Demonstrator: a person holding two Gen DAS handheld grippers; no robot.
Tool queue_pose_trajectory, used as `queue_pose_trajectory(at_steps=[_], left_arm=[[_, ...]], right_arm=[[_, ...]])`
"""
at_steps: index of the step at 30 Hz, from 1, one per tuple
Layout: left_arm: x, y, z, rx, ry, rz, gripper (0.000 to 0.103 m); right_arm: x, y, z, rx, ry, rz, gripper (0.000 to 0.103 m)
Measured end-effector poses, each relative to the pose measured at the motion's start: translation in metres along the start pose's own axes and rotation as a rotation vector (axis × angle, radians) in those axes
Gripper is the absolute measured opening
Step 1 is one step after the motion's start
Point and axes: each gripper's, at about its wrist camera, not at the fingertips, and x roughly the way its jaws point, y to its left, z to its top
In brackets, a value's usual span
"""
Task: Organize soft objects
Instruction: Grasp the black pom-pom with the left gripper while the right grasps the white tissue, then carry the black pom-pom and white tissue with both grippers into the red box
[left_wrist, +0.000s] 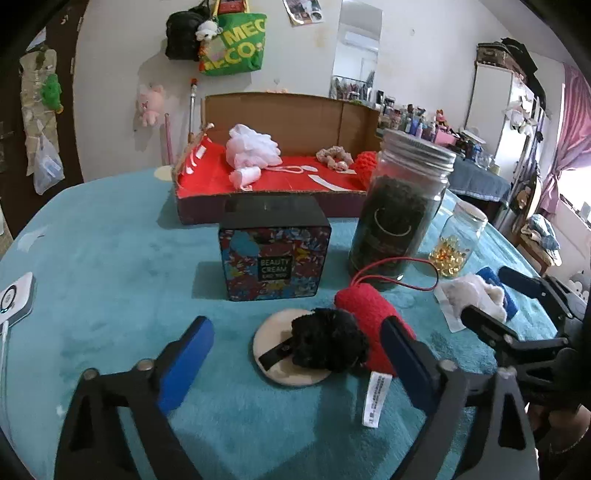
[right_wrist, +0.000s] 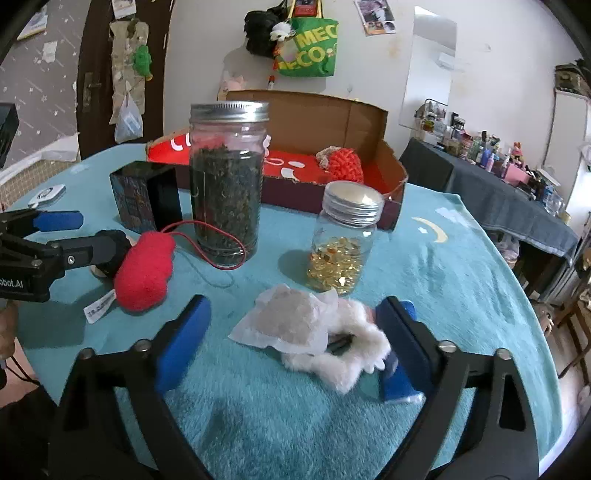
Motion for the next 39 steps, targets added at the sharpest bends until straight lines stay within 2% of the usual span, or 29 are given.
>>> queue_pose_trajectory(at_steps=[3, 4, 5, 6, 8, 9, 23, 35, 39], left_arm=[[0.010, 0.000, 0.001, 0.008, 0.039, -0.042, 0.063], [0.011, 0.001, 0.001, 0.001, 0.043, -0.062, 0.054], [0.011, 0.002, 0.001, -0.006, 0.041, -0.080, 0.041], [0.011, 0.002, 0.002, -0.008, 0.047, -0.099, 0.034], [0.010, 0.001, 0.003, -0.009, 0.051, -0.111, 0.033], [0.010, 0.000, 0.003, -0.006, 0.050, -0.114, 0.032], [-0.008, -0.009, 0.008, 0.030, 0.008, -0.106, 0.029], [-0.017, 0.027, 0.013, -0.019, 0.014, -0.041, 0.029], [-0.012, 0.046, 0.018, -0.043, 0.038, -0.026, 0.029]], right_arm=[[0.010, 0.002, 0.000, -0.019, 0.029, 0.018, 0.065], [0.012, 0.004, 0.000, -0.027, 0.040, 0.024, 0.051], [0.014, 0.005, -0.001, -0.037, 0.050, 0.030, 0.042], [0.016, 0.005, -0.002, -0.045, 0.055, 0.033, 0.025], [0.016, 0.006, -0.004, -0.054, 0.059, 0.041, 0.015], [0.015, 0.005, -0.004, -0.045, 0.053, 0.052, 0.006], [-0.010, 0.000, 0.003, -0.012, -0.025, 0.077, 0.004], [-0.023, -0.022, 0.007, 0.019, -0.032, 0.041, 0.004], [-0.027, -0.033, 0.010, 0.039, -0.028, 0.030, 0.004]])
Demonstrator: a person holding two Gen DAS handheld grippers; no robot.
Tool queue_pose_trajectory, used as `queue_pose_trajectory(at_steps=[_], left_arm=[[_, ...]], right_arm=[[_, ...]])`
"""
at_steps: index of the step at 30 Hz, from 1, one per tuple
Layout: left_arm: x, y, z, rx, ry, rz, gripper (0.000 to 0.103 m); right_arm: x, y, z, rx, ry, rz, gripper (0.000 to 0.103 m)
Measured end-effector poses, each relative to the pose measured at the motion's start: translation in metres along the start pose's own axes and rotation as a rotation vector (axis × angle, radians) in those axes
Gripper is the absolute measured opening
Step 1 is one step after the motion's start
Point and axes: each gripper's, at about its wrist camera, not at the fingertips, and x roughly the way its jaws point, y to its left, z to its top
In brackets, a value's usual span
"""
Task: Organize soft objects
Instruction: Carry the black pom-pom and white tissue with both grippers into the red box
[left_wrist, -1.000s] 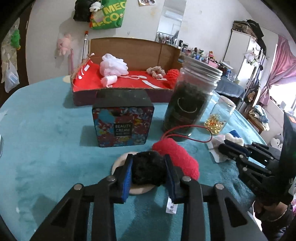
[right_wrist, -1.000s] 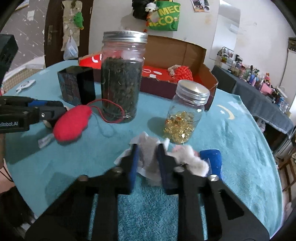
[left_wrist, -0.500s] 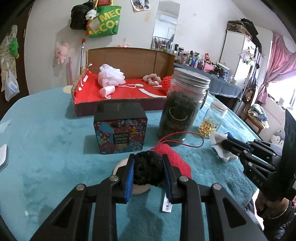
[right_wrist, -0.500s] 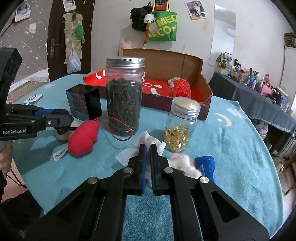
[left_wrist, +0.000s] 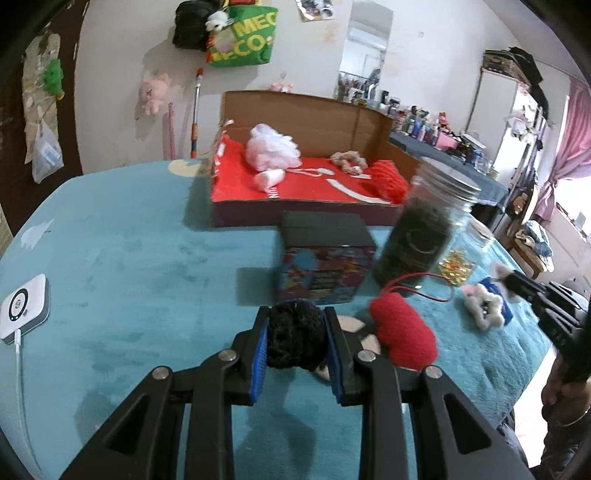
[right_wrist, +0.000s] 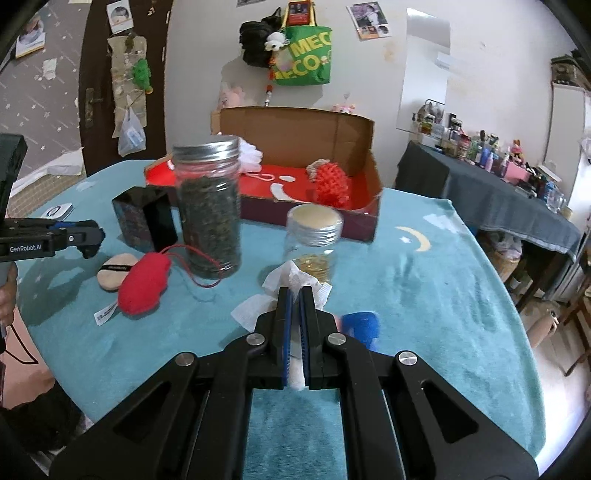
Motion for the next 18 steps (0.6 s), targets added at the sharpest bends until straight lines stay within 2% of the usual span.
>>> queue_pose_trajectory(at_steps=[4, 8, 14, 18], left_arm=[[0.011, 0.016, 0.007, 0.001, 0.034, 0.015, 0.029], [0.023, 0.030, 0.017, 0.035, 0.063, 0.025, 0.029], [0.047, 0.053, 0.040, 0.054, 0.109, -0.035, 0.029], [0.055, 0.060, 0.055, 0.076, 0.114, -0.115, 0.029]], right_arm=[[0.003, -0.014, 0.003, 0.037, 0.013, 0.011, 0.004], [0.014, -0.034, 0.004, 0.074, 0.066, 0.025, 0.004], [0.027, -0.068, 0.011, 0.128, 0.122, 0.041, 0.004], [0.040, -0.088, 0.021, 0.158, 0.141, 0.103, 0.004]])
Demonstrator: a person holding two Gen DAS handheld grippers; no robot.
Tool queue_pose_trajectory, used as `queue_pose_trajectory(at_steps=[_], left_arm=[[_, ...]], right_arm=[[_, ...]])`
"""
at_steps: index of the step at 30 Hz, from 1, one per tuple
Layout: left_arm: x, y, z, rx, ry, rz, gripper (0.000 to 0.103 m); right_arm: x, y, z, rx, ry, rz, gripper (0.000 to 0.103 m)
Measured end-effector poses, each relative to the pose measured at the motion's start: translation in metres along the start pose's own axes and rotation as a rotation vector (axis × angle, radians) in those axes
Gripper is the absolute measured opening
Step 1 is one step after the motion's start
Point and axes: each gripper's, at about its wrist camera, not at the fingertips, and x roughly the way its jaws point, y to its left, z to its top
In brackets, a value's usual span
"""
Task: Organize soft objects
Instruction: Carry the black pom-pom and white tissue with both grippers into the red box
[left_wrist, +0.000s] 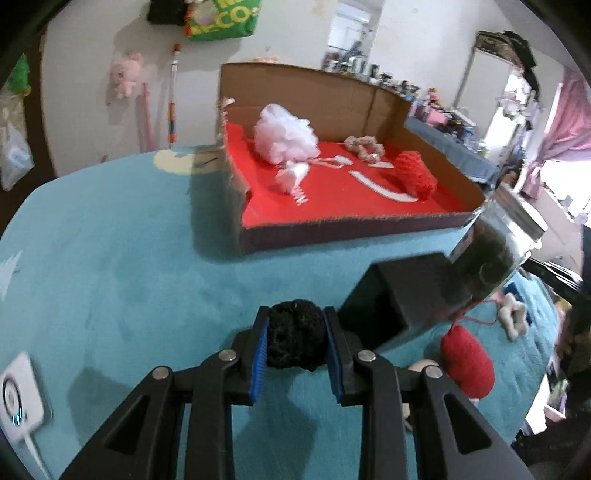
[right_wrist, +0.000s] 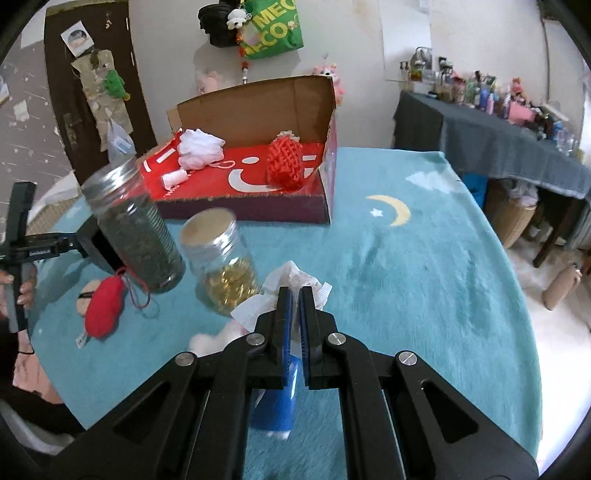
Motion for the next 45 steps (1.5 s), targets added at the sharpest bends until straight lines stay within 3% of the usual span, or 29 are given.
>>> queue_pose_trajectory(at_steps=[4, 9, 22, 35, 39, 45], left_arm=[[0.006, 0.000, 0.013, 0.053, 0.003, -0.057, 0.029], [0.016, -0.003, 0.027, 0.133, 0.021, -0.060, 0.029], [0.021, -0.010, 0.051, 0.219, 0.018, -0.095, 0.029], [0.031, -0.033, 0.086, 0.273, 0.001, -0.144, 0.029], [0.041, -0.045, 0.105, 0.267, 0.019, -0.164, 0.029], [0.066, -0.067, 0.135, 0.281, 0.068, -0.131, 0.029]], right_arm=[[0.012, -0.011, 0.016, -0.020, 0.010, 0.049, 0.004], [0.029, -0.016, 0.035, -0.067, 0.016, 0.095, 0.004], [0.051, -0.007, 0.060, -0.164, 0.019, 0.188, 0.004], [0.065, 0.026, 0.093, -0.267, 0.002, 0.237, 0.004], [0.073, 0.040, 0.111, -0.313, 0.002, 0.240, 0.004], [0.095, 0.059, 0.146, -0.370, 0.020, 0.248, 0.004]])
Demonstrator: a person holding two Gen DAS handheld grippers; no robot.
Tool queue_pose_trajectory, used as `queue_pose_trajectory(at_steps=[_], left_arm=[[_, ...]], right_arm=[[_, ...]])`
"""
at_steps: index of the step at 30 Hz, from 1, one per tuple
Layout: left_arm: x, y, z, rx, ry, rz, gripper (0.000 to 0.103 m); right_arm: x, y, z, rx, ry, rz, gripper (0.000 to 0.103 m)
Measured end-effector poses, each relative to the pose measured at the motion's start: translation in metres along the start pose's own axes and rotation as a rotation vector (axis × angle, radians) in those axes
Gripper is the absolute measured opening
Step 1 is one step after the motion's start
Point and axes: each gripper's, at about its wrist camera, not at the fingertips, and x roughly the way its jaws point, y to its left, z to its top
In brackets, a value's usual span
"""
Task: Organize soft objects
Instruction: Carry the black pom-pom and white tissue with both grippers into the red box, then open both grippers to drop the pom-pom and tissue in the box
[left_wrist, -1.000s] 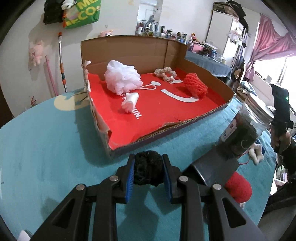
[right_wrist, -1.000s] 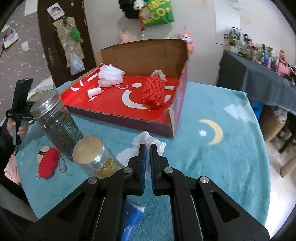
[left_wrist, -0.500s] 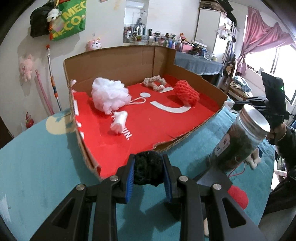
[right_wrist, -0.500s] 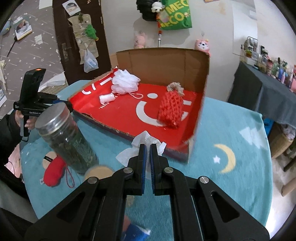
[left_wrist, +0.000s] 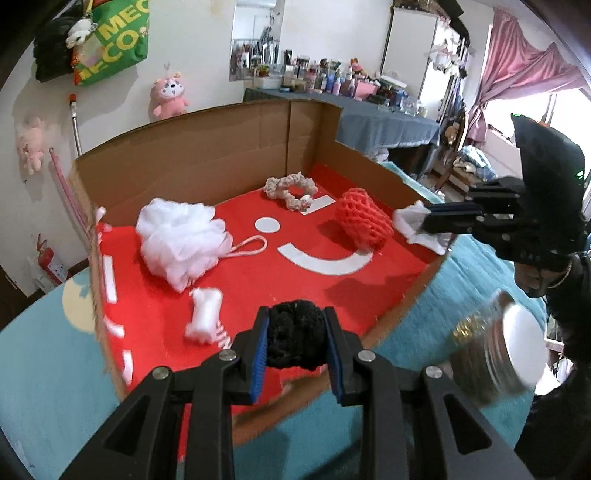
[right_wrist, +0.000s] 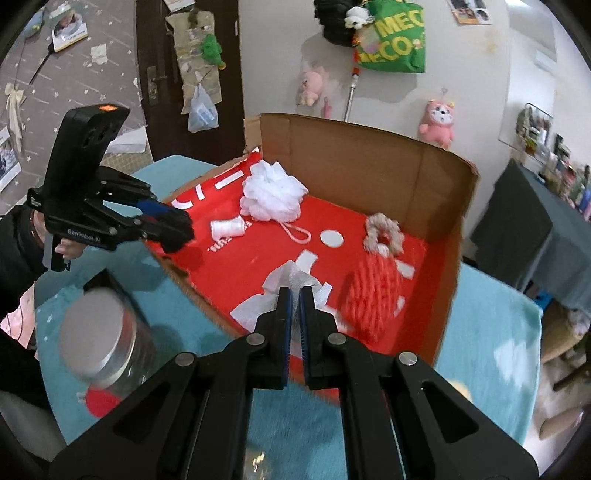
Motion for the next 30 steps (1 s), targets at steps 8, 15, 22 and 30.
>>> queue_pose_trajectory(at_steps=[8, 15, 22, 30], left_arm=[[0.042, -0.005, 0.042, 0.033, 0.089, 0.037, 0.029], [0.085, 0.006, 0.058, 0.025, 0.190, 0.096, 0.029], [0.106, 0.018, 0.058, 0.010, 0.245, 0.137, 0.029], [0.109, 0.024, 0.058, -0.011, 0.242, 0.159, 0.031]], right_arm=[[0.061, -0.015, 0.045, -0.014, 0.116, -0.025, 0.004], [0.119, -0.035, 0.062, 0.034, 0.259, -0.052, 0.004], [0.153, -0.046, 0.064, 0.058, 0.365, -0.091, 0.004], [0.165, -0.053, 0.062, 0.092, 0.394, -0.093, 0.004]])
